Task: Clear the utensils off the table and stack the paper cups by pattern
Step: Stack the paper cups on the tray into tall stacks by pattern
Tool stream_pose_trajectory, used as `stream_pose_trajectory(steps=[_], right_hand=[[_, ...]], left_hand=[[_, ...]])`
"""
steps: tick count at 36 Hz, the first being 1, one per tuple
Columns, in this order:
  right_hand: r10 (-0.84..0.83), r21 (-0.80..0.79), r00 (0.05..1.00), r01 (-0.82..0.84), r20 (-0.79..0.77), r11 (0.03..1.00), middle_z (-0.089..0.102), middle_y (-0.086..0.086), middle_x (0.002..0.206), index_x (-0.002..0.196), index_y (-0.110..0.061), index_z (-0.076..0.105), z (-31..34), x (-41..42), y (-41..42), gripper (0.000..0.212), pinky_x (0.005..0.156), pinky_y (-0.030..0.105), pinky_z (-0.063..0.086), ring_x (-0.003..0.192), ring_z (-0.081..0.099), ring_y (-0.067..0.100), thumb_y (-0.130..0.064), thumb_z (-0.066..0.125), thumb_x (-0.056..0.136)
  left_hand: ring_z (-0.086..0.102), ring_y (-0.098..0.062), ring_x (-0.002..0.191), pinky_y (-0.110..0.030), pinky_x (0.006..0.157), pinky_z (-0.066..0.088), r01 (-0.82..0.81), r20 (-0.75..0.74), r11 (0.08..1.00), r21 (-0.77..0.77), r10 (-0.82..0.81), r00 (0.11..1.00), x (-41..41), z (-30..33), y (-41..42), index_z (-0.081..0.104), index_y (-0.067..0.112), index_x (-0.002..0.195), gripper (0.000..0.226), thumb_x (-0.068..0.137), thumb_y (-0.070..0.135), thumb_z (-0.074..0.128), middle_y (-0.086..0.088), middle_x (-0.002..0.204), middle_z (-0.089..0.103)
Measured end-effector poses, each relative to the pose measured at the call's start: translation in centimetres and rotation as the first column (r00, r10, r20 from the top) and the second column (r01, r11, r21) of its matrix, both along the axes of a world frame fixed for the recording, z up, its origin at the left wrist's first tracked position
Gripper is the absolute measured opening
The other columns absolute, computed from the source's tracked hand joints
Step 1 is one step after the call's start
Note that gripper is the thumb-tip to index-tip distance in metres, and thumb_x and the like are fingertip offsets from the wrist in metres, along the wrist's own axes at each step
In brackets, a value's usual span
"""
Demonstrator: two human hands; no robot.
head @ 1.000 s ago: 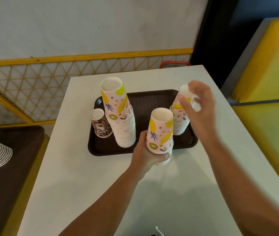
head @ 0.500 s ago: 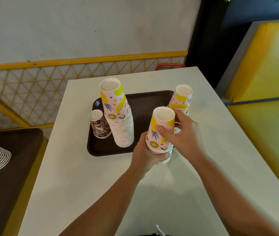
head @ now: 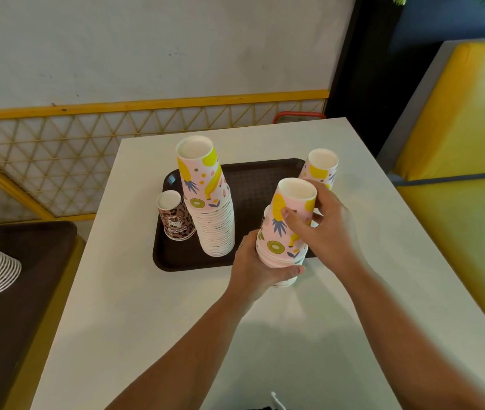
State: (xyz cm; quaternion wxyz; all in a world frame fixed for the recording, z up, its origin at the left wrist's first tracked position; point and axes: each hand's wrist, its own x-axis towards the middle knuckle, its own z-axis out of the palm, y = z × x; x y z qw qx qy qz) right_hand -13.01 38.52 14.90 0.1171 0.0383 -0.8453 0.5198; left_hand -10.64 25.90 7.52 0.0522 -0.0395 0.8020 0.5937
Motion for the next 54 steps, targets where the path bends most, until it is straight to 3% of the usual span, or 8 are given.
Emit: stream_pose_trajectory(steps=[3, 9, 20, 27, 35, 40, 46, 54], right_hand=[[0.025, -0.022, 0.999, -0.024, 0.026, 0.999, 0.059, -0.008, 0.106, 0.119, -0.019, 0.052, 0.1, -0.2, -0.3, 0.048, 0.076, 0.019, 0.050, 0.098, 0.060, 0.010, -0.025, 0.073, 0.076], [-0.013, 0.002, 1.000, 0.013, -0.027, 1.000, 0.060, -0.010, 0.100, 0.119, -0.017, 0.055, 0.4, -0.4, 0.1, 0.047, 0.076, 0.021, 0.050, 0.091, 0.060, 0.008, -0.025, 0.072, 0.077], [0.028, -0.008, 0.999, -0.028, -0.026, 1.000, 0.065, -0.002, 0.107, 0.120, -0.018, 0.054, 0.8, -1.0, 0.6, 0.047, 0.079, 0.028, 0.054, 0.097, 0.063, 0.013, -0.026, 0.072, 0.077], [0.041, -0.055, 0.999, -0.042, -0.029, 0.998, 0.059, -0.018, 0.096, 0.111, -0.028, 0.052, 1.4, -1.2, 0.8, 0.039, 0.066, 0.003, 0.048, 0.084, 0.059, -0.006, -0.023, 0.071, 0.077], [0.085, -0.087, 0.996, -0.087, -0.022, 0.992, 0.060, -0.018, 0.096, 0.109, -0.031, 0.051, 1.4, -1.4, 1.2, 0.038, 0.068, 0.006, 0.050, 0.087, 0.061, -0.005, -0.022, 0.071, 0.078], [0.133, -0.119, 0.990, -0.128, 0.036, 0.985, 0.063, -0.013, 0.103, 0.113, -0.033, 0.046, 1.4, -1.1, 0.4, 0.050, 0.071, 0.014, 0.052, 0.094, 0.062, 0.001, -0.032, 0.074, 0.071], [0.090, -0.129, 0.994, -0.081, 0.068, 0.988, 0.055, -0.024, 0.089, 0.109, -0.030, 0.043, 0.8, -0.3, -0.7, 0.053, 0.060, -0.002, 0.042, 0.079, 0.055, -0.011, -0.027, 0.078, 0.070], [0.138, -0.129, 0.989, -0.130, 0.059, 0.983, 0.054, -0.027, 0.089, 0.109, -0.028, 0.045, 0.9, -0.6, -0.3, 0.046, 0.061, -0.003, 0.041, 0.075, 0.054, -0.023, -0.019, 0.075, 0.075]], left_hand=[[0.059, 0.001, 0.095, -0.003, 0.075, 0.046, 0.018, 0.012, 0.999, 0.036, -0.018, 1.000, 0.1, 0.3, 0.0, 0.046, 0.028, 0.112, 0.071, 0.058, 0.016, 0.090, 0.019, 0.103, 0.060], [0.061, -0.006, 0.104, -0.019, 0.086, 0.050, 0.009, 0.010, 0.998, 0.070, -0.010, 1.000, 0.0, -0.2, -0.2, 0.049, 0.033, 0.111, 0.073, 0.054, 0.014, 0.092, 0.015, 0.108, 0.064], [0.060, 0.001, 0.099, -0.009, 0.079, 0.048, 0.011, -0.004, 0.996, 0.085, -0.011, 1.000, -0.1, -0.2, -0.1, 0.048, 0.037, 0.105, 0.070, 0.056, 0.011, 0.091, 0.019, 0.105, 0.063], [0.060, -0.012, 0.111, -0.026, 0.091, 0.052, 0.044, -0.011, 0.994, 0.098, -0.043, 0.999, -0.5, 0.1, -0.2, 0.046, 0.030, 0.118, 0.081, 0.050, 0.024, 0.089, 0.007, 0.119, 0.063], [0.057, -0.008, 0.110, -0.013, 0.086, 0.048, 0.074, 0.000, 0.993, 0.092, -0.074, 0.997, -0.6, 0.1, -0.3, 0.044, 0.033, 0.118, 0.079, 0.055, 0.019, 0.091, 0.014, 0.115, 0.060], [0.063, -0.010, 0.102, -0.024, 0.084, 0.054, -0.004, 0.014, 0.982, 0.189, 0.002, 1.000, -0.4, 0.6, 0.0, 0.050, 0.034, 0.108, 0.079, 0.037, 0.043, 0.082, 0.010, 0.108, 0.066], [0.064, -0.012, 0.101, -0.022, 0.083, 0.054, -0.016, -0.007, 0.984, 0.179, 0.018, 1.000, -0.5, 1.0, 0.2, 0.049, 0.035, 0.102, 0.070, 0.043, 0.027, 0.087, 0.010, 0.104, 0.066], [0.063, -0.004, 0.098, -0.013, 0.077, 0.052, 0.011, 0.004, 0.985, 0.172, -0.011, 1.000, -0.5, 1.4, 0.1, 0.050, 0.039, 0.104, 0.071, 0.047, 0.024, 0.090, 0.015, 0.103, 0.065]])
